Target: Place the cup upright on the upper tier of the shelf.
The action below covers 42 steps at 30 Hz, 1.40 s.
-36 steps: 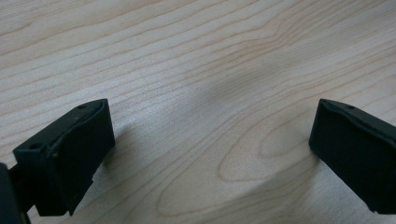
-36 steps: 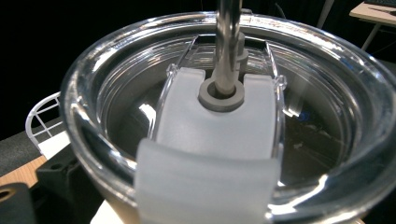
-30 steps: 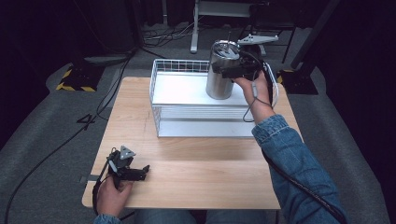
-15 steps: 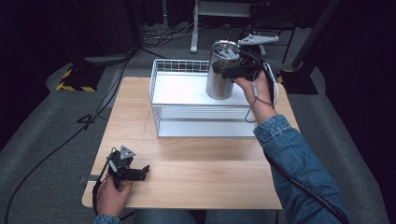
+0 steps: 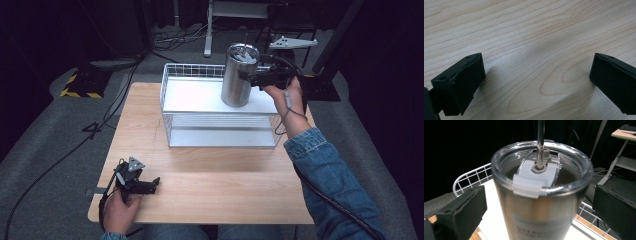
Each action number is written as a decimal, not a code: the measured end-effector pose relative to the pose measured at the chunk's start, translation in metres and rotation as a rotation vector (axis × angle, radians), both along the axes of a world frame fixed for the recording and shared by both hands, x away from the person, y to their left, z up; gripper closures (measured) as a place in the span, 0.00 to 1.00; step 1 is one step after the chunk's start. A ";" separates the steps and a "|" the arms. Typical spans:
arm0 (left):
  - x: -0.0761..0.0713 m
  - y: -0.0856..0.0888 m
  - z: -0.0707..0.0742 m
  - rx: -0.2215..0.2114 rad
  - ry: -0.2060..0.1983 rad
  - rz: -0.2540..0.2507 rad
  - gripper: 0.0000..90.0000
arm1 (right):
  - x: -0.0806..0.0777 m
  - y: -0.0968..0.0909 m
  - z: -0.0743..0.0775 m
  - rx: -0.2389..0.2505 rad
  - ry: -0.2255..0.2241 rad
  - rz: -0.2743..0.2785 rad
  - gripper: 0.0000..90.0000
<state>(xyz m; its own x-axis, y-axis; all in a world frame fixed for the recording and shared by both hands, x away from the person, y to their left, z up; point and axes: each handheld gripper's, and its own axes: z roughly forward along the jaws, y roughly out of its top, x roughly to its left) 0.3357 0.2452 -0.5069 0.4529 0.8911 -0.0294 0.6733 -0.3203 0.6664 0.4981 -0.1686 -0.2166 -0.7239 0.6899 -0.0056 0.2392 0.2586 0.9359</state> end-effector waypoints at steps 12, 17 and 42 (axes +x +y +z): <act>0.000 0.000 0.000 0.000 0.000 0.000 0.01 | -0.034 -0.028 0.007 0.008 -0.027 0.035 0.00; 0.000 0.000 0.000 0.000 0.000 0.000 0.01 | -0.050 -0.041 0.004 -0.003 -0.034 0.054 0.00; 0.001 0.000 0.000 0.000 -0.003 0.000 0.01 | -0.097 -0.084 -0.032 -0.057 0.004 0.048 0.03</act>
